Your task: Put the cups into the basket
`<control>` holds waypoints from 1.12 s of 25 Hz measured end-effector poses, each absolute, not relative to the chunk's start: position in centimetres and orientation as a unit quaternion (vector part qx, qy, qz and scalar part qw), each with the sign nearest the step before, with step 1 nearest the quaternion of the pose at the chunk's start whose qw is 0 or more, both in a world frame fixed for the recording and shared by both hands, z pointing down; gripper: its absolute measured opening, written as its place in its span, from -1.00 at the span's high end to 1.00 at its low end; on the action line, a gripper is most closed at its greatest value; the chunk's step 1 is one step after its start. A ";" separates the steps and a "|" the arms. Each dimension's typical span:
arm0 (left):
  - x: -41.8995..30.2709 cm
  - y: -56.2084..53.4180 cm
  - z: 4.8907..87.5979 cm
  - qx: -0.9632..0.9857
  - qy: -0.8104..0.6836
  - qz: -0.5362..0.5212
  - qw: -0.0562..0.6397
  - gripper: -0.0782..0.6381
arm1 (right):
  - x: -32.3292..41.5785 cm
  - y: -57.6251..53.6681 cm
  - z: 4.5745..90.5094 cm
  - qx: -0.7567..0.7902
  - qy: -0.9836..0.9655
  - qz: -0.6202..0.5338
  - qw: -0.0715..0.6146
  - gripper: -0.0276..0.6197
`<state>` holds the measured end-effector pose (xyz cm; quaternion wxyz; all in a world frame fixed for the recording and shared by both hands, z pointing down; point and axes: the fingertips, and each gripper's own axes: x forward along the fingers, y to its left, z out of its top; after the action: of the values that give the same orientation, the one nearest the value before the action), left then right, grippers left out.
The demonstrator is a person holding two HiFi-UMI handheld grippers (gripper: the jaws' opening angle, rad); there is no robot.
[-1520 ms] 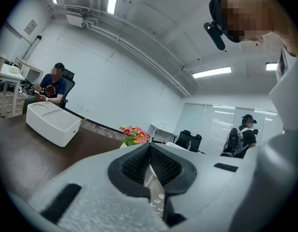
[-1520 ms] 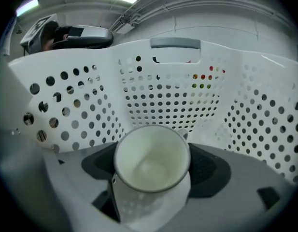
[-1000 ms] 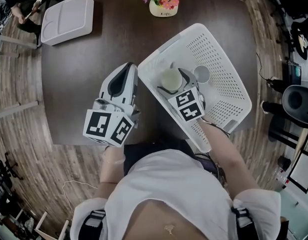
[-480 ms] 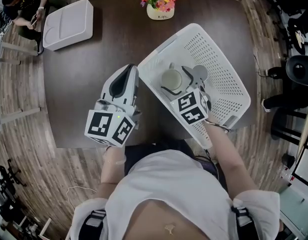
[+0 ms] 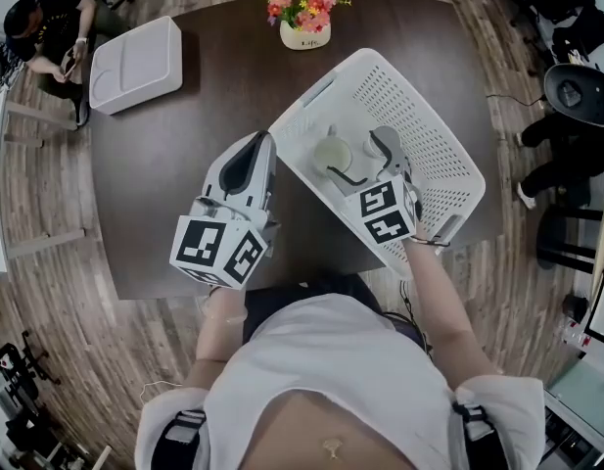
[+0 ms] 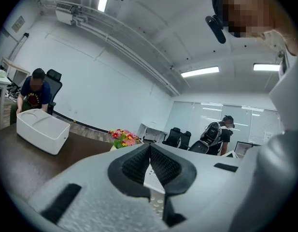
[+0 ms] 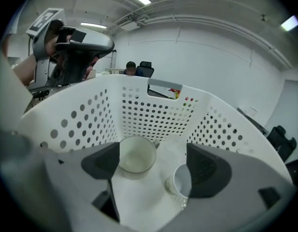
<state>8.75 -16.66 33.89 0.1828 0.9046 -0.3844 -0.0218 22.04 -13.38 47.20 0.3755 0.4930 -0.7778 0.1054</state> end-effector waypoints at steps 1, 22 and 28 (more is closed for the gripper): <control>8.8 -16.5 33.7 0.906 -0.382 -0.021 0.181 0.75 | 22.5 -13.4 46.9 0.499 -0.774 0.105 0.374 -0.43; 6.5 -13.9 30.1 0.933 -0.330 -0.018 0.141 0.75 | 27.9 -11.0 33.8 0.713 -0.653 0.083 0.241 0.88; 5.7 -13.3 29.9 0.933 -0.336 -0.007 0.130 0.76 | 29.3 -8.4 31.7 0.772 -0.612 0.102 0.136 0.88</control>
<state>5.74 -13.35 29.88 0.1304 0.9327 -0.3361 -0.0070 29.30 -8.41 31.66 0.1358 0.7723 -0.6122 0.1018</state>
